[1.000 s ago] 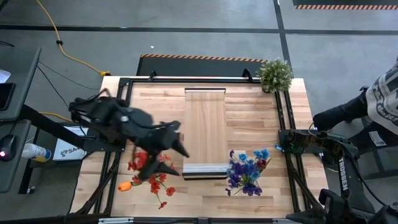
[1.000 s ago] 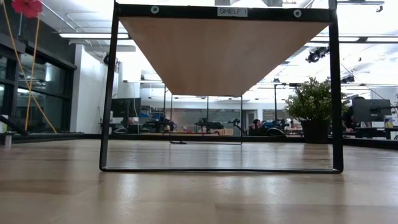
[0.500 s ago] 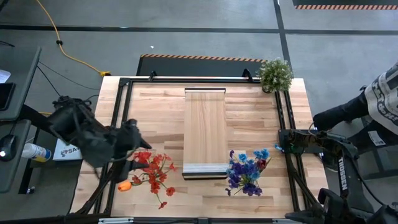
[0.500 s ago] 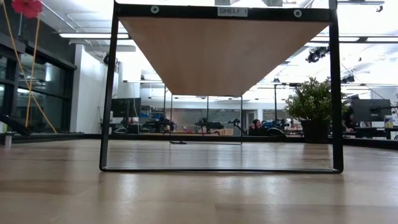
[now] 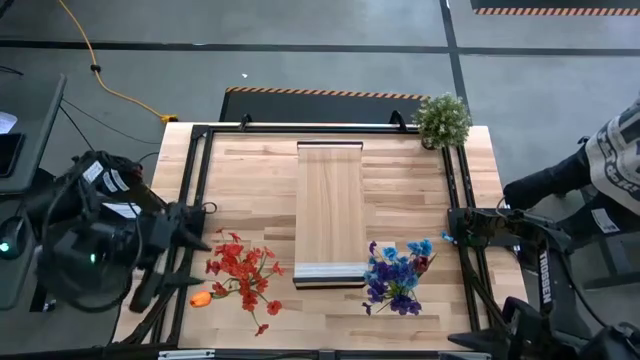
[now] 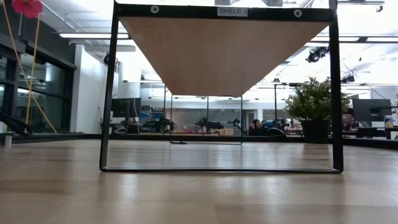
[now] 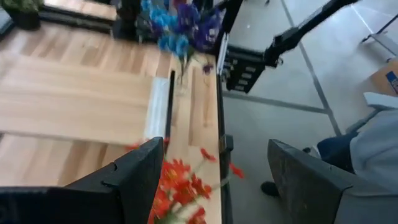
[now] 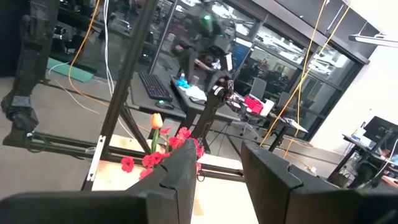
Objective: Pick and place flowers into a vace then onto a shelf
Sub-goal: Put the left transparent vase with flowers on the shelf
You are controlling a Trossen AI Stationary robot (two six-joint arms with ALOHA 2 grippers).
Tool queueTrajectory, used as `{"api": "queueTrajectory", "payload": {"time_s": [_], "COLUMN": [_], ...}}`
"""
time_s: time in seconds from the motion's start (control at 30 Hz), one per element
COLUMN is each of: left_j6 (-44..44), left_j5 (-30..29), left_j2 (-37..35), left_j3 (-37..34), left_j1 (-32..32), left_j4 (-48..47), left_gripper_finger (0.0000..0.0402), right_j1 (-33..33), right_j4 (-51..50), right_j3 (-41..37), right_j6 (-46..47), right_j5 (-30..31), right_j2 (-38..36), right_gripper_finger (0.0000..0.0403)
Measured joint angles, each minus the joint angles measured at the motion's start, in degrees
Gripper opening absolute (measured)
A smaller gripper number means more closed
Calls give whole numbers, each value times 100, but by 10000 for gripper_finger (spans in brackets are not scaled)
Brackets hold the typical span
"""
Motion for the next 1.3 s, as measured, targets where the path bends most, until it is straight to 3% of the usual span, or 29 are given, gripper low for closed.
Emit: {"api": "queueTrajectory", "payload": {"time_s": [0.4,0.63,0.87,1.3], "left_j6": [-2819,-3938,-4279,-4397], "left_j5": [-65,-779,-570,-383], "left_j2": [17,35,441,1164], "left_j3": [-1608,-2011,-2039,-2028], "left_j1": [-1056,-1905,-1962,-1697], "left_j4": [-26,490,986,928], "left_gripper_finger": [321,321,321,321], "right_j1": [-209,-275,-371,-539], "right_j4": [0,2,-10,-59], "right_j3": [0,0,0,0], "right_j6": [1,2,-2,0], "right_j5": [0,0,-6,-4], "right_j2": [0,0,0,0], "right_gripper_finger": [118,118,118,118]}}
